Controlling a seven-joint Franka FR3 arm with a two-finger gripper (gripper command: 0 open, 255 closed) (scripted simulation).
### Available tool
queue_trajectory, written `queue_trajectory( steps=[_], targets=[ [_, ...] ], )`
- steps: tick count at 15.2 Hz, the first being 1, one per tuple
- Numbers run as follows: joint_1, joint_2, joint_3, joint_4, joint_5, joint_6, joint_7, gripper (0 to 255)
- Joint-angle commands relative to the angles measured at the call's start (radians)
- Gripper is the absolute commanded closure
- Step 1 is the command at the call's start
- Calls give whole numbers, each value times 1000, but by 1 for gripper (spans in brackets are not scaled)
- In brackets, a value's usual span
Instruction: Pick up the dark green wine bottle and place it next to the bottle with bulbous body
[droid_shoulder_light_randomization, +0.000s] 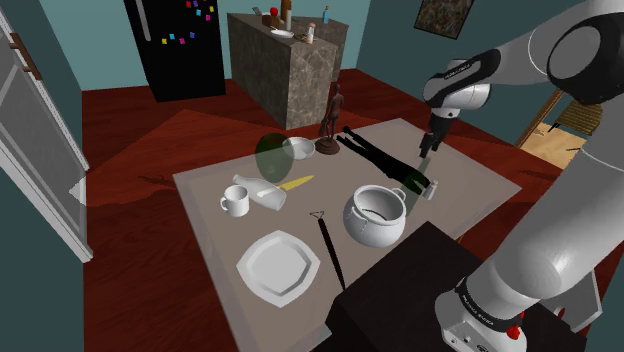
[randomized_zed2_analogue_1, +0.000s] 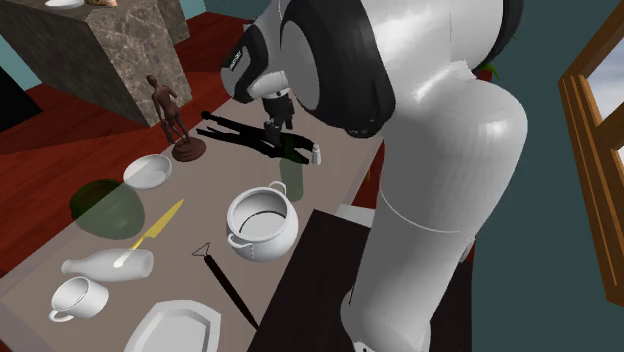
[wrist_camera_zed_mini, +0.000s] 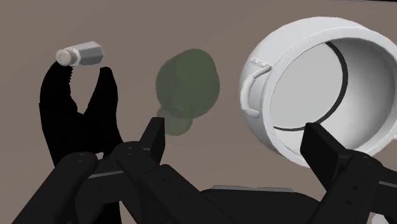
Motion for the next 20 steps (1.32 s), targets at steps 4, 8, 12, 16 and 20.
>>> queue_trajectory(
  steps=[4, 8, 12, 16, 20],
  targets=[
    [-62, 181, 8, 119, 108, 34, -121, 0],
    [-73, 214, 18, 101, 131, 80, -137, 0],
    [-83, 246, 29, 88, 153, 121, -151, 0],
    [-83, 246, 29, 88, 153, 121, -151, 0],
    [-83, 246, 29, 88, 153, 121, -151, 255]
  ],
)
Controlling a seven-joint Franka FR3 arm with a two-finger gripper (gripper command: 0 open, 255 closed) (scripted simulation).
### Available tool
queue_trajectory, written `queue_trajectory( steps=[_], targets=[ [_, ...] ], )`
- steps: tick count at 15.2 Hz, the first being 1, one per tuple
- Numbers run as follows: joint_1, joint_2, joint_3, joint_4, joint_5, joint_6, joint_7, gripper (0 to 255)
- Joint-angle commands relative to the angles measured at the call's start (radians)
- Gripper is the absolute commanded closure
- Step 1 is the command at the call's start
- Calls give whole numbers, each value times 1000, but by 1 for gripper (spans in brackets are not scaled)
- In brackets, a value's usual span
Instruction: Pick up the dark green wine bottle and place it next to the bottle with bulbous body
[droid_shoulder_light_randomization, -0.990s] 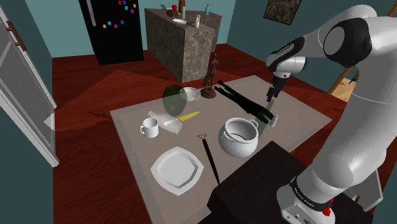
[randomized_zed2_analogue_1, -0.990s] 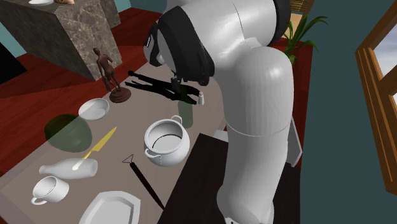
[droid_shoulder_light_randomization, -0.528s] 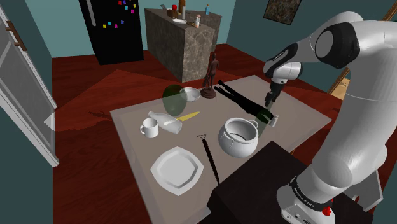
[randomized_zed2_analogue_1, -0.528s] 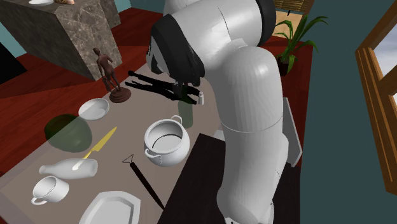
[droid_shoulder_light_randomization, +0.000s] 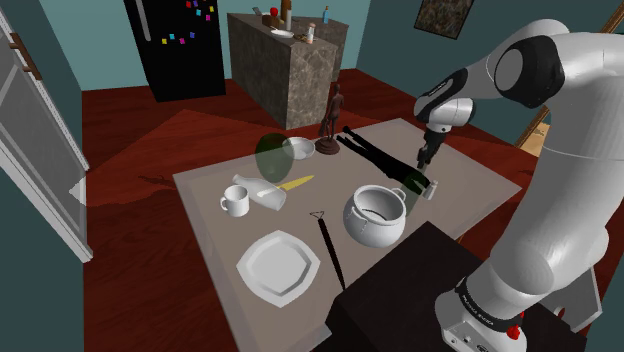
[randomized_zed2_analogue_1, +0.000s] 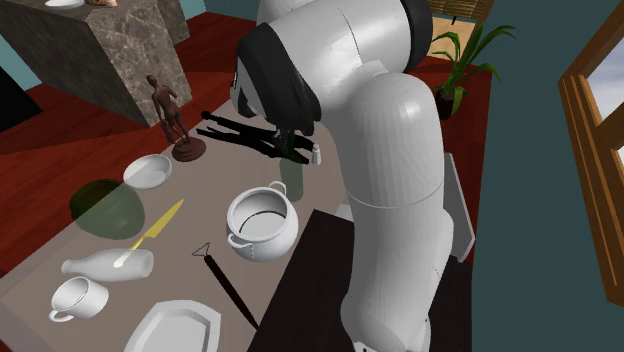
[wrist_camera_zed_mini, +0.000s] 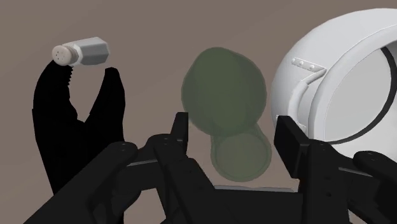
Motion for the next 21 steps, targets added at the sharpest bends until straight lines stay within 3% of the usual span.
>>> queue_trajectory(
  steps=[1, 9, 21],
  targets=[
    [0, 0, 0, 0, 0, 0, 0, 255],
    [0, 0, 0, 0, 0, 0, 0, 255],
    [28, -110, -34, 40, -74, -135, 42, 255]
  ],
)
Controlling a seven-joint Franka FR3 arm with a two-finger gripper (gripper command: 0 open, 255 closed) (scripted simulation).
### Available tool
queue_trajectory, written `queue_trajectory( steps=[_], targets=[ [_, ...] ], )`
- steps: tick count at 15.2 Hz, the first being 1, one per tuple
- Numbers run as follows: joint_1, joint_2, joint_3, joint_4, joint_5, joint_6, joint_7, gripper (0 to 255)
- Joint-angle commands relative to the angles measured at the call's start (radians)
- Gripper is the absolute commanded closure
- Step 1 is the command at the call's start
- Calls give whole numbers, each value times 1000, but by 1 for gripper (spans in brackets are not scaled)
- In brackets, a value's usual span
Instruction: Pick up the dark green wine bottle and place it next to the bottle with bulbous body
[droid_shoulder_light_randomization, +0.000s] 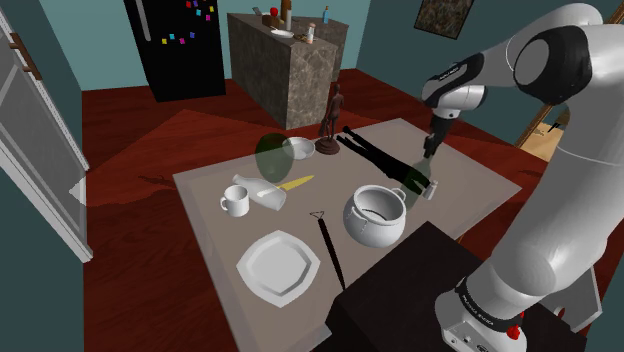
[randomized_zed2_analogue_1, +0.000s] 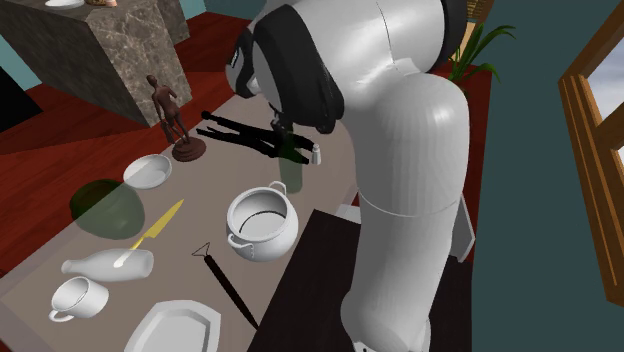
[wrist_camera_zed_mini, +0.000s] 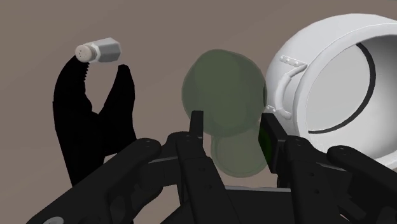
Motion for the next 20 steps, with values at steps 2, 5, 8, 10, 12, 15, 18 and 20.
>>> queue_trajectory(
  steps=[2, 5, 8, 10, 12, 15, 18, 20],
  targets=[
    [7, -28, -6, 13, -18, -37, 12, 255],
    [12, -51, -10, 29, -33, -73, 20, 255],
    [16, -72, -14, 48, -47, -109, 28, 255],
    [18, -85, -15, 61, -55, -134, 32, 255],
    [20, -98, -17, 75, -63, -158, 36, 255],
    [23, -115, -19, 98, -73, -196, 41, 255],
    [25, -129, -20, 124, -81, -233, 46, 255],
    [26, -138, -20, 142, -87, -259, 48, 255]
  ],
)
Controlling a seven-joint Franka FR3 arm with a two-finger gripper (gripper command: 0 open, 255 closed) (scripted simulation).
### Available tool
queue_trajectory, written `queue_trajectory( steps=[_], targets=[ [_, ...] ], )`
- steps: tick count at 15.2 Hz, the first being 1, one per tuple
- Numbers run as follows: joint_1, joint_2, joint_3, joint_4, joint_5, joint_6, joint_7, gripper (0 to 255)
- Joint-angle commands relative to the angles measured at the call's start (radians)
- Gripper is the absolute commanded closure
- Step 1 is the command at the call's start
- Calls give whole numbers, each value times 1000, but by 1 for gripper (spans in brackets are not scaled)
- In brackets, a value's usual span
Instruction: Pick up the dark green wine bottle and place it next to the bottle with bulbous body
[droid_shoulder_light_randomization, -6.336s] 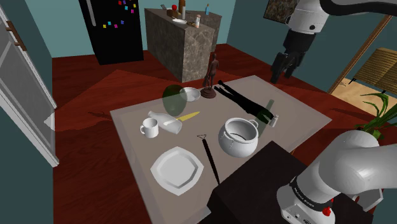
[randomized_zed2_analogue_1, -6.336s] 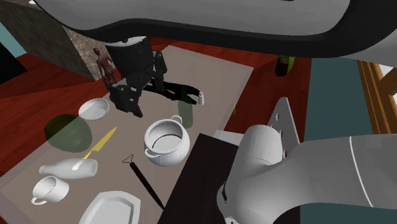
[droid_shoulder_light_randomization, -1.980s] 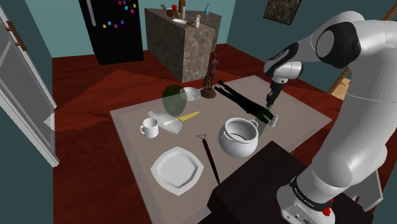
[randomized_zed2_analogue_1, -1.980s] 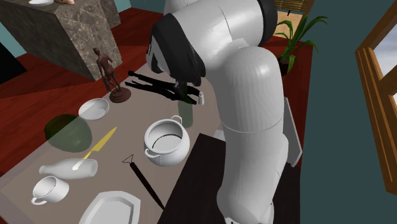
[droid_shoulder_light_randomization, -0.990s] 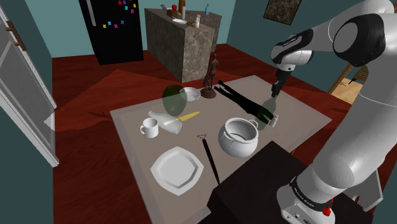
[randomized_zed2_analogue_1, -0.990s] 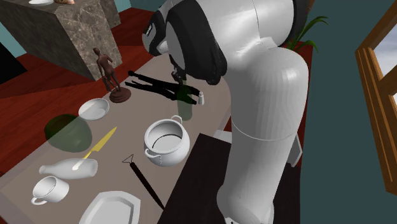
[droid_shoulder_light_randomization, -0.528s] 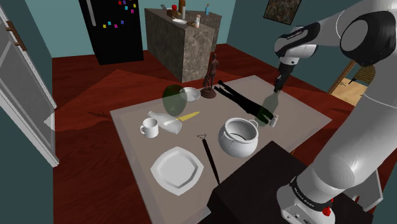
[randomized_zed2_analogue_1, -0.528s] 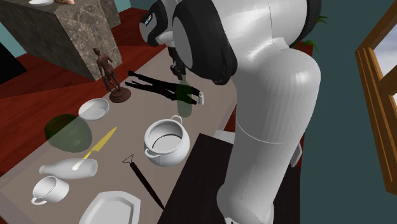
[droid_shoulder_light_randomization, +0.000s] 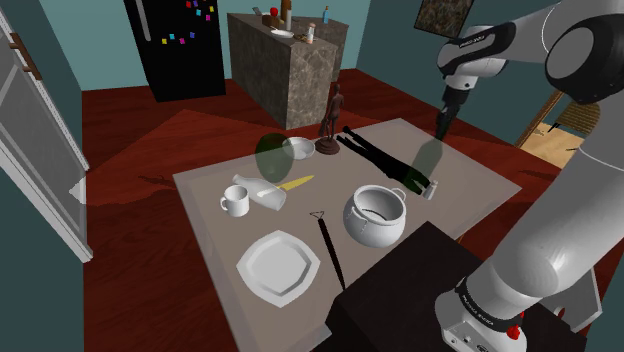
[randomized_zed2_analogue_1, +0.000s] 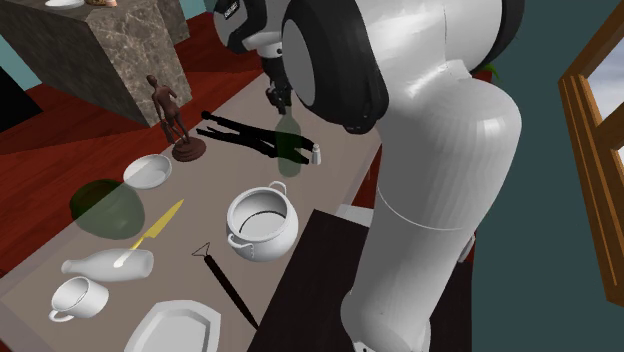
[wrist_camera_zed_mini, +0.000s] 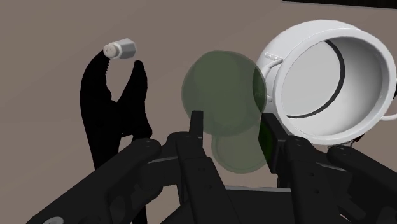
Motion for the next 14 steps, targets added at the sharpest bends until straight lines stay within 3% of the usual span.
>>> queue_trajectory(
  steps=[1, 14],
  targets=[
    [2, -9, 0, 19, -5, -26, 4, 255],
    [6, -40, -1, 161, -22, -195, 7, 255]
  ],
)
